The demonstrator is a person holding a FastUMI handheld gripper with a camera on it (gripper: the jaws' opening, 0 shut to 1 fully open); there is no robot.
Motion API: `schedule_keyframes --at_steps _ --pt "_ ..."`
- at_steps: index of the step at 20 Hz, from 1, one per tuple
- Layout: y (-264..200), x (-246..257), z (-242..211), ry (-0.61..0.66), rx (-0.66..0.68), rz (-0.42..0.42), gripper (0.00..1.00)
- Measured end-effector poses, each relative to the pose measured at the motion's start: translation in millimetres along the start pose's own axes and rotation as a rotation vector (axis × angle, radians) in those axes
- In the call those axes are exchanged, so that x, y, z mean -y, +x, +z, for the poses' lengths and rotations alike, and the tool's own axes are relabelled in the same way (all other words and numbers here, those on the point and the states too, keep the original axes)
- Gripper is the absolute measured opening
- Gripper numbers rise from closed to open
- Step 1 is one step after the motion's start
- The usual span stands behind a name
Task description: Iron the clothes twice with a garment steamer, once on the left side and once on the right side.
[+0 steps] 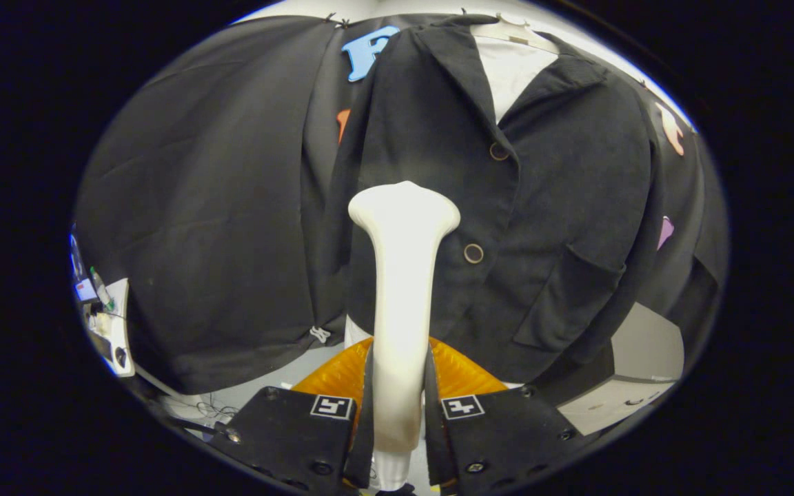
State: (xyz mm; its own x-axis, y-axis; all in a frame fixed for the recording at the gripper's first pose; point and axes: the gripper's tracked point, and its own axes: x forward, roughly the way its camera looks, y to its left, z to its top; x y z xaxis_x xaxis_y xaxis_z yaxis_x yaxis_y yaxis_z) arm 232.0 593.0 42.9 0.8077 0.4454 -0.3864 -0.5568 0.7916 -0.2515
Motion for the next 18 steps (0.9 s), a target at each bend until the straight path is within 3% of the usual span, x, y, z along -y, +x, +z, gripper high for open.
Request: schedule_keyframes --at_steps 18 --pt "18.9 -10.2 -59.3 0.021 -0.111 0.027 0.33"
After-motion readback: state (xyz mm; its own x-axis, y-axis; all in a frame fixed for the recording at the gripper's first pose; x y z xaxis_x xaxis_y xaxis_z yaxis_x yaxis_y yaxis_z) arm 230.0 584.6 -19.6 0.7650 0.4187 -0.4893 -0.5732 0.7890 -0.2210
